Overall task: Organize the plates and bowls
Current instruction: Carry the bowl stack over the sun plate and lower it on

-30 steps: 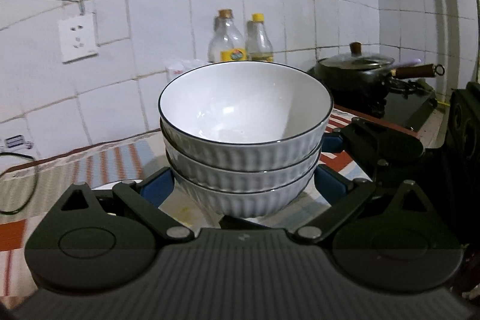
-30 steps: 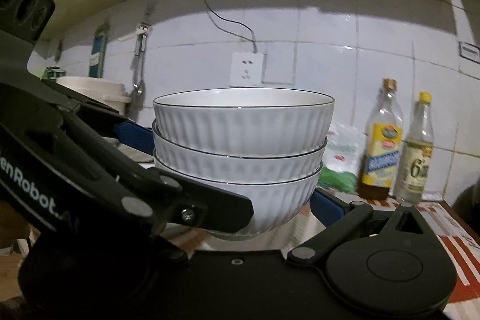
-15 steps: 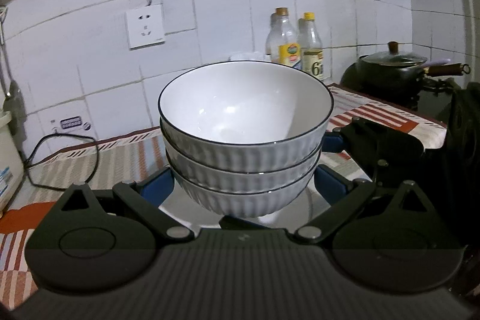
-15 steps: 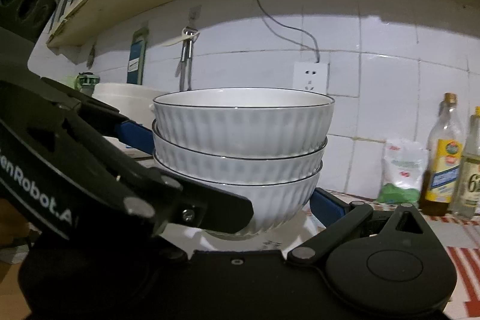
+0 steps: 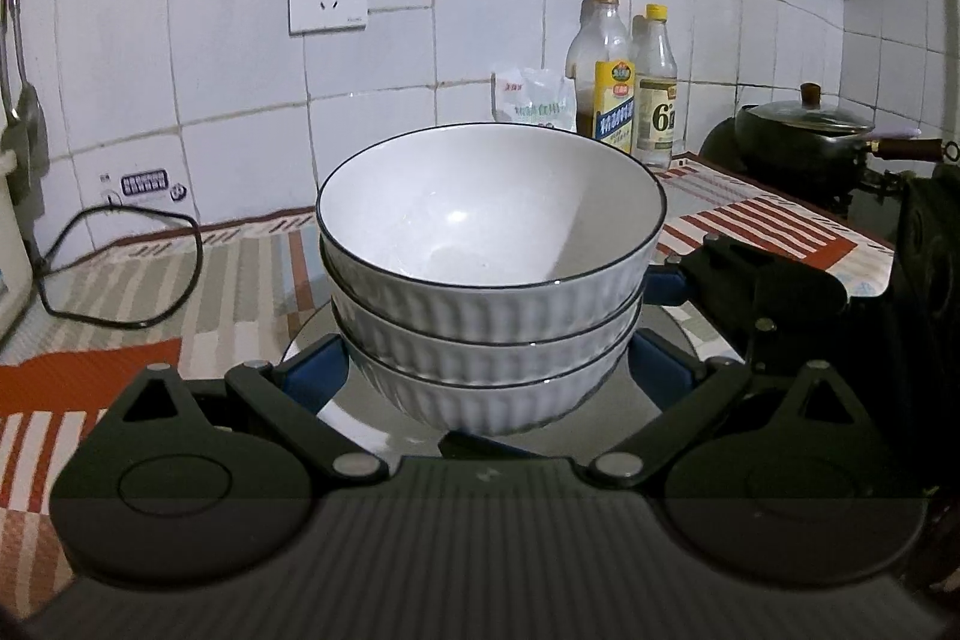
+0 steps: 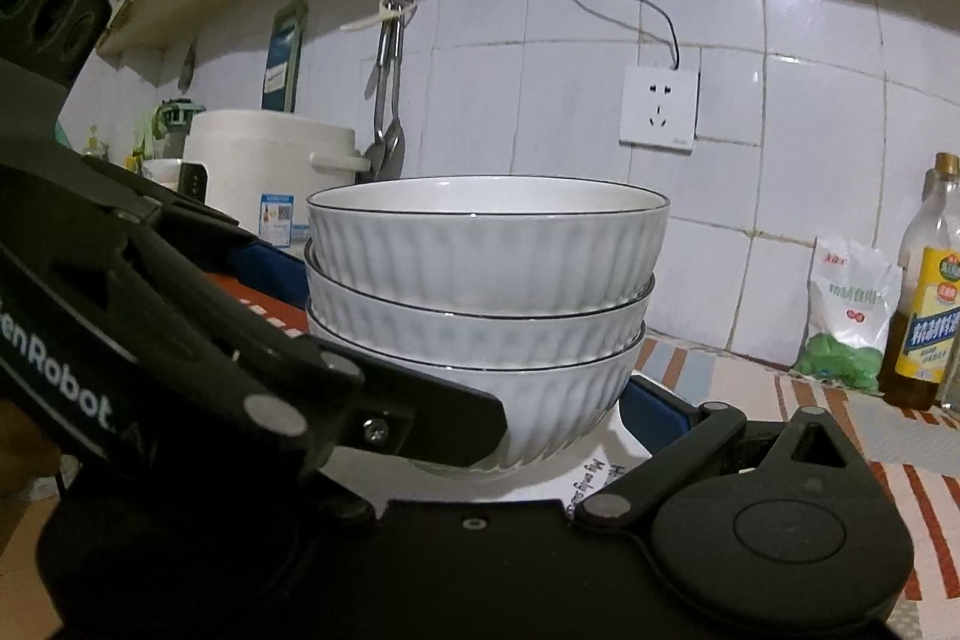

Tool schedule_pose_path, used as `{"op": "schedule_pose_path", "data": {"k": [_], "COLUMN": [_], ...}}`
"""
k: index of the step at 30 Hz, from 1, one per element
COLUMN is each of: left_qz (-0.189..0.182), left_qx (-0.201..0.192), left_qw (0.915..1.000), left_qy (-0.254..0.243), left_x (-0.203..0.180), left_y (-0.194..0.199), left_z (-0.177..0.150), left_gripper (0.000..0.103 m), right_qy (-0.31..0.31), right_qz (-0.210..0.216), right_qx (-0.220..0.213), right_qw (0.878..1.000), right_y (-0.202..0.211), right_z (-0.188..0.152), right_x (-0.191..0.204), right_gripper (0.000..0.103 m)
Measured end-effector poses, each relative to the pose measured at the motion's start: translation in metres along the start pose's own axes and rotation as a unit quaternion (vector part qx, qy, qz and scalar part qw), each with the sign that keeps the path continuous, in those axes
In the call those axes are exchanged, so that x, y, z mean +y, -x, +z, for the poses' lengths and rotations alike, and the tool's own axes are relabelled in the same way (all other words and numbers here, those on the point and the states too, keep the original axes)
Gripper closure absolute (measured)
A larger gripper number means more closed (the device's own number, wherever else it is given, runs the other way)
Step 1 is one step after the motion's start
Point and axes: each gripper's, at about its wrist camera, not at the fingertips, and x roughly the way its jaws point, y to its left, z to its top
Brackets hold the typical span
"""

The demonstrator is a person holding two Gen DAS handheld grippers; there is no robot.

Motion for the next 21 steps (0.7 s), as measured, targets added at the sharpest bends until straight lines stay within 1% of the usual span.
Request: {"op": "schedule_pose_path", "data": {"k": [10,15,17,18,21], "left_qz": [-0.017,-0.013,-0.01,-0.006,-0.005], "left_qx": [0.0,0.001,0.001,0.001,0.005], "left_qw": [0.9998,0.9999,0.9999,1.0,1.0], "left_qy": [0.012,0.01,0.006,0.0,0.004], "left_x": [0.005,0.003,0.002,0.0,-0.001], "left_y": [-0.014,-0.017,-0.017,-0.017,-0.016], "left_z": [-0.002,-0.001,-0.001,-0.002,-0.001], "left_gripper": [0.003,0.003,0.003,0.002,0.002], "right_qy": [0.008,0.005,0.025,0.031,0.018], "right_qz": [-0.013,-0.01,-0.017,-0.02,-0.02], "right_qx": [0.017,0.027,0.046,0.047,0.043], "right_qw": [1.0,1.0,0.998,0.998,0.999], "right_y": [-0.01,-0.011,-0.015,-0.015,-0.014], "right_z": [-0.001,0.001,0.001,0.001,0.001], "right_x": [-0.004,-0.007,-0.003,-0.001,-0.003], "right_gripper": [0.0,0.0,0.0,0.0,0.0]}}
